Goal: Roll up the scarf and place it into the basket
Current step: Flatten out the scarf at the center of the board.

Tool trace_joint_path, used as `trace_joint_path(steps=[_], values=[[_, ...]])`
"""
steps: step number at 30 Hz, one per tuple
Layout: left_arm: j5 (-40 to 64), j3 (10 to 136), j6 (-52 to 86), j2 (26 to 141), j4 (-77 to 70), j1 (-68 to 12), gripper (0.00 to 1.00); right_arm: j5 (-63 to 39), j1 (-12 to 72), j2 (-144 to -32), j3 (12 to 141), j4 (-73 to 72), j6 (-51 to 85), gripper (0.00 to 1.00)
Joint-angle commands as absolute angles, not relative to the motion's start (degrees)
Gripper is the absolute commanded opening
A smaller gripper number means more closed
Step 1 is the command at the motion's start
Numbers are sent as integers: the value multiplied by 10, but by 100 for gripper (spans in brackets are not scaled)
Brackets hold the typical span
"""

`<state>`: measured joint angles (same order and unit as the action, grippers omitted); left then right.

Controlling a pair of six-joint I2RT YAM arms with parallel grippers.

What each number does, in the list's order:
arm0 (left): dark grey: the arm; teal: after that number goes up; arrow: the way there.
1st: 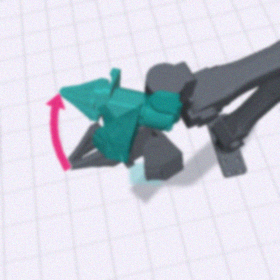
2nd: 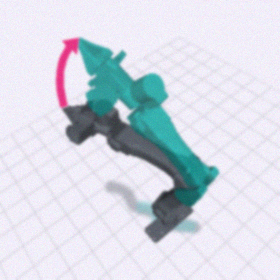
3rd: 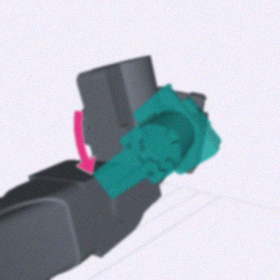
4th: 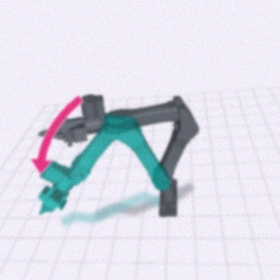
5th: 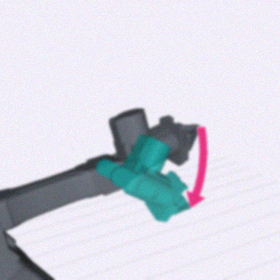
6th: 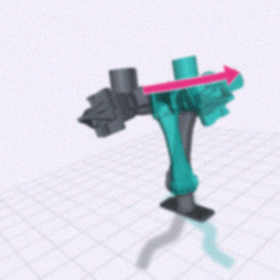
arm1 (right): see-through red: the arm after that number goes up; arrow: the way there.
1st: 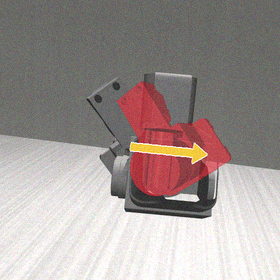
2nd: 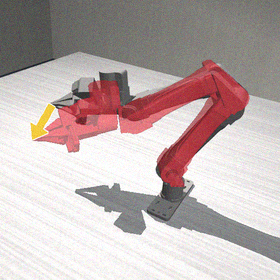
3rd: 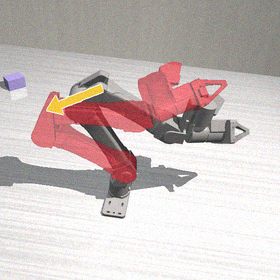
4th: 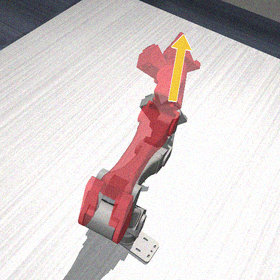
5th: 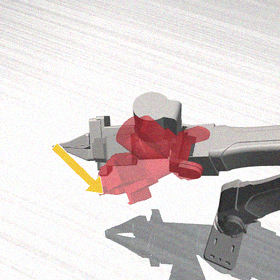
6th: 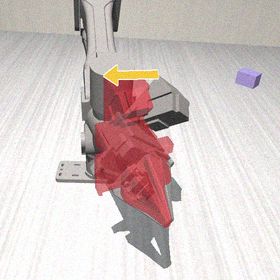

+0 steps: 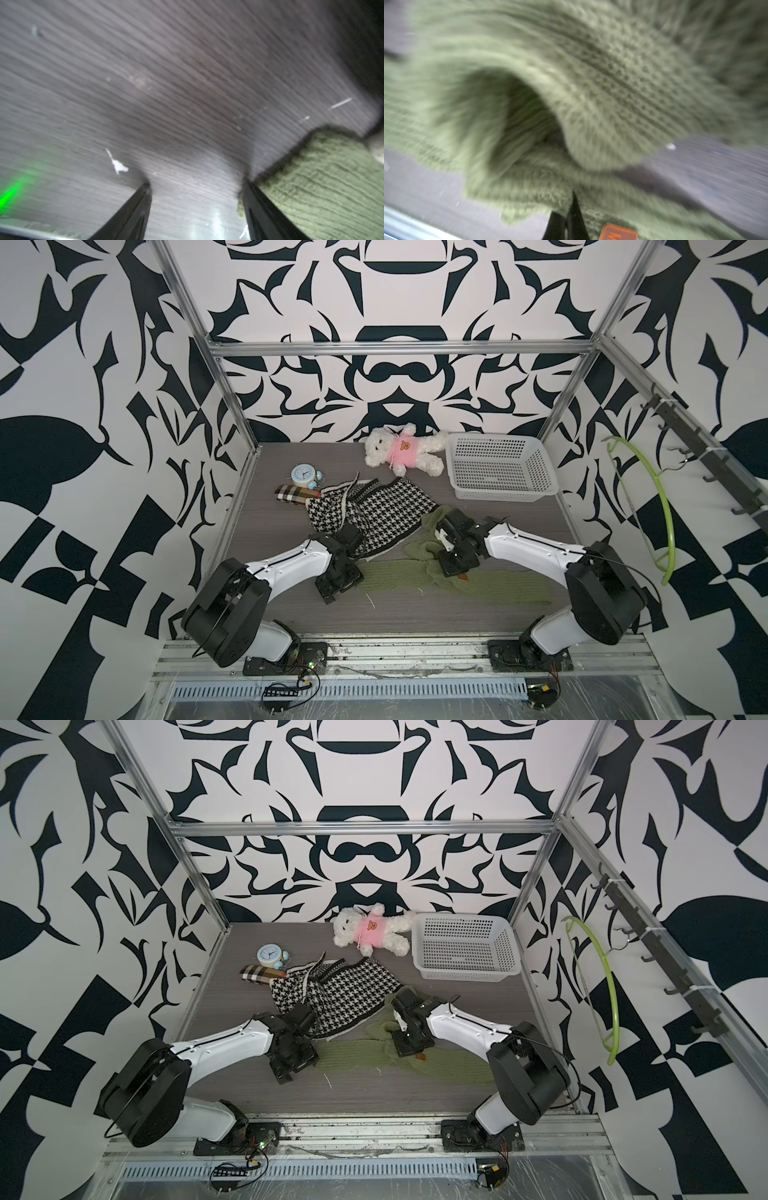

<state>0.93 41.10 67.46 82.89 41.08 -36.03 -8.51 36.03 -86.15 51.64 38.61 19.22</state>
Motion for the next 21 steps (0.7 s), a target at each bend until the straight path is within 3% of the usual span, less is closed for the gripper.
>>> trace_joint_path(steps=[1,7,11,15,21], values=[[14,395,635,879,303,-346,74,-81,364,-826,568,452,149,0],[12,436,606,896,355,-335,74,-144,365,-767,653,510,132,0],[-11,424,626,815,373,-314,74,-192,378,-759,701,525,117,0],[17,425,590,688,409,-203,76,-214,413,-791,742,513,113,0],[37,498,493,593,511,-63,77,-222,485,-902,820,492,109,0]])
